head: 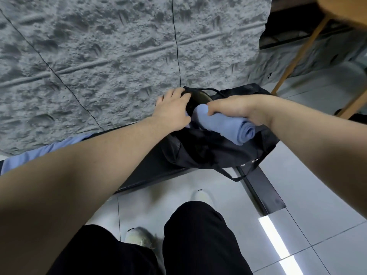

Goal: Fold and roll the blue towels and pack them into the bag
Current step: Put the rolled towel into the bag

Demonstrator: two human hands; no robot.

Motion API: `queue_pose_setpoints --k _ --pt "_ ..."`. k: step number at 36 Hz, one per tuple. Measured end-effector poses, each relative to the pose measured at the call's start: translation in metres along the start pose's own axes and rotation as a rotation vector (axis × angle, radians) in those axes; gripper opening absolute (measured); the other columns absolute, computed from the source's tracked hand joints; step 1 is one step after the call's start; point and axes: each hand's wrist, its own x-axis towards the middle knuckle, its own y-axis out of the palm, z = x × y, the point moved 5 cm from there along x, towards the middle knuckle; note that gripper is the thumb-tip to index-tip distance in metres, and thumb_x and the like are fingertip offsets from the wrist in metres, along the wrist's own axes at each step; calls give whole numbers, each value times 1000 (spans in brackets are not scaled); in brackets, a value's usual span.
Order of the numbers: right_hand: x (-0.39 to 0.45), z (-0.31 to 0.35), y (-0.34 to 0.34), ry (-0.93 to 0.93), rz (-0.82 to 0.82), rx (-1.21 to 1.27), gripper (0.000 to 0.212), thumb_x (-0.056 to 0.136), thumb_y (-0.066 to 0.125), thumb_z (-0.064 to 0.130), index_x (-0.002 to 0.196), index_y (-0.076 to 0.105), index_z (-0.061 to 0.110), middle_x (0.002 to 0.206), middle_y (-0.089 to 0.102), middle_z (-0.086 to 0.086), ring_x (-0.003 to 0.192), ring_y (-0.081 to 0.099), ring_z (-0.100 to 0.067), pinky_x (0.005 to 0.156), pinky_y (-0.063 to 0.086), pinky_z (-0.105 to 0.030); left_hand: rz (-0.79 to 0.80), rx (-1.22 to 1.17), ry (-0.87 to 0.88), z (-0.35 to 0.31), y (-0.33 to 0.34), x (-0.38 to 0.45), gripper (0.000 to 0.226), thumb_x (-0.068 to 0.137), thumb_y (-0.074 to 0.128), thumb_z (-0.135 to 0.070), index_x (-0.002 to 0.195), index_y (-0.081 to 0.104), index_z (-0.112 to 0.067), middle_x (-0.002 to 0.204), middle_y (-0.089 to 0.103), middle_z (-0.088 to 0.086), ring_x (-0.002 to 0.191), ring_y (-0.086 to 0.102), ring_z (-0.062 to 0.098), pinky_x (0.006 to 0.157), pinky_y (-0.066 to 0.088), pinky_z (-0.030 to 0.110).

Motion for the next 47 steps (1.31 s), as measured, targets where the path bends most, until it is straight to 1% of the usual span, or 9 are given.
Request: queue_pose_setpoints --k 6,9,12,21,25,28,35,41,47 --pt "37 10 2 -110 -129 131 62 100 47 28 156 18 25 162 20 0 145 26 -22 109 31 -32 13 -120 -29 1 3 6 86 84 64 -19 154 15 -22 159 15 2 144 15 25 114 26 46" --pt "52 16 5 -118 -183 150 61 101 45 27 155 18 24 157 30 -3 132 39 -23 94 38 -29 12 -123 -1 0 2 5 97 81 69 -21 155 8 -29 159 11 0 144 14 26 114 27 47" --pt "62 27 5 -146 -248 195 64 95 44 33 154 22 23 153 35 -5 134 39 -26 107 37 -37 -2 -78 20 1 2 2 97 74 76 -30 152 18 -31 161 5 2 145 9 26 112 26 50" --pt "88 34 14 -131 -234 318 81 84 46 29 156 10 26 146 41 -3 129 43 -27 109 40 -41 3 0 134 3 6 -12 33 74 71 -51 100 60 -33 160 16 3 149 -6 31 116 7 46" --pt "93 25 27 -105 -182 355 78 87 47 11 155 11 25 150 37 -4 128 45 -25 99 47 -38 123 53 121 6 15 -11 38 77 61 -69 106 67 -43 164 2 0 148 -15 33 119 -6 50" --pt "94 16 37 -41 -103 369 55 88 52 9 139 34 22 116 55 1 102 55 -18 77 49 -31 136 80 120 10 18 -10 42 78 55 -74 107 67 -45 164 1 0 148 -15 33 119 -6 50" --pt "96 5 43 -57 58 458 38 85 53 7 122 57 12 113 70 -8 105 68 -24 90 56 -41 133 74 96 14 24 -8 63 75 58 -74 128 55 -39 164 3 -3 150 -9 28 119 6 49" --pt "101 6 48 -61 -112 428 75 89 57 14 152 17 23 128 51 -5 116 52 -26 98 46 -36 112 8 83 10 26 -9 87 73 65 -69 146 34 -32 163 8 -7 150 0 21 116 18 48" --pt "95 12 62 -68 -139 113 59 105 32 27 157 4 17 157 27 -6 138 36 -24 98 34 -27 140 29 102 10 31 -9 84 73 65 -58 147 33 -35 163 8 -5 150 1 22 117 19 48"
